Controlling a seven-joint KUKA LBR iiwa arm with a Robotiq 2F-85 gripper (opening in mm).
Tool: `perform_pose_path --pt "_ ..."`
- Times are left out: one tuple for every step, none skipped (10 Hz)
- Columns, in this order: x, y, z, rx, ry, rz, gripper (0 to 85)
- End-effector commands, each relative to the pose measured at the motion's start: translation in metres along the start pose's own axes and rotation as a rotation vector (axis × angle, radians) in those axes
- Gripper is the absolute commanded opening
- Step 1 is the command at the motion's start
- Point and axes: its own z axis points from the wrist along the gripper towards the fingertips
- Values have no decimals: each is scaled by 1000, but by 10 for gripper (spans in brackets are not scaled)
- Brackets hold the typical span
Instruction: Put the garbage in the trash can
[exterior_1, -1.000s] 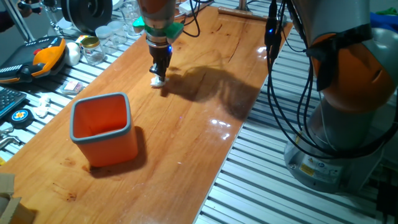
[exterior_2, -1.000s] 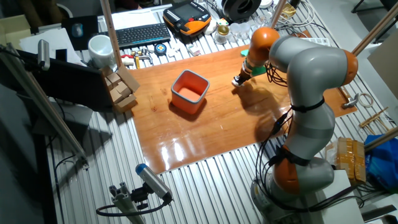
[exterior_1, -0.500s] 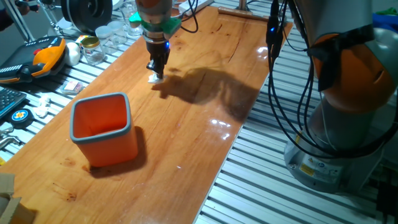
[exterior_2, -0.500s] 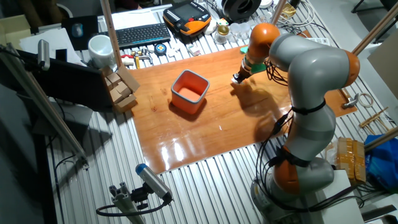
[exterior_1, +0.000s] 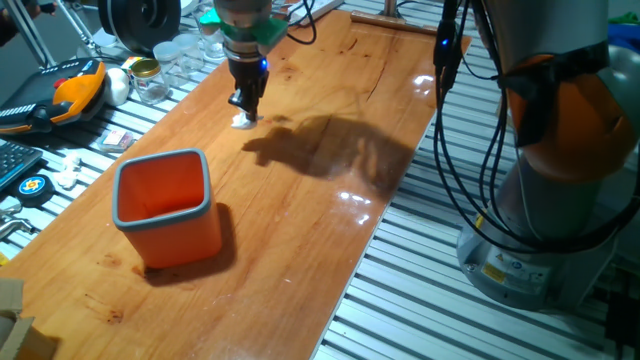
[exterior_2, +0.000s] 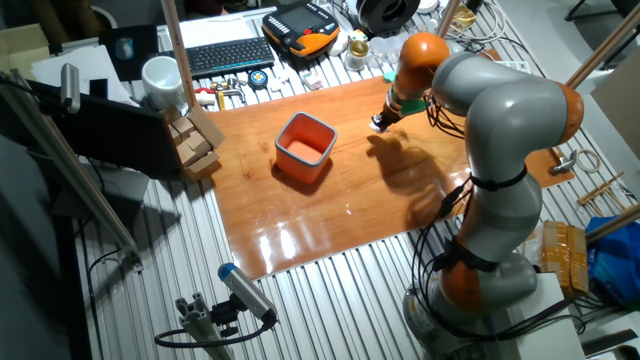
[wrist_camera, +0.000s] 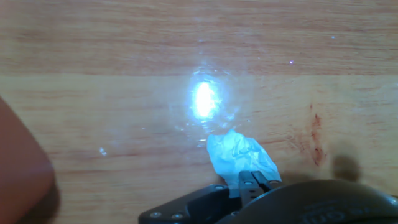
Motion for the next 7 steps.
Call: perform_pose_path --pt "0 4 -4 0 1 1 0" --pt "0 10 -8 5 2 -1 0" --pt "0 15 -12 9 2 -6 0" --pt "0 19 -15 12 3 -7 0" --pt "0 22 -17 12 6 -7 0" --pt "0 25 -19 14 10 -8 0" --pt "0 28 -21 14 13 -8 0"
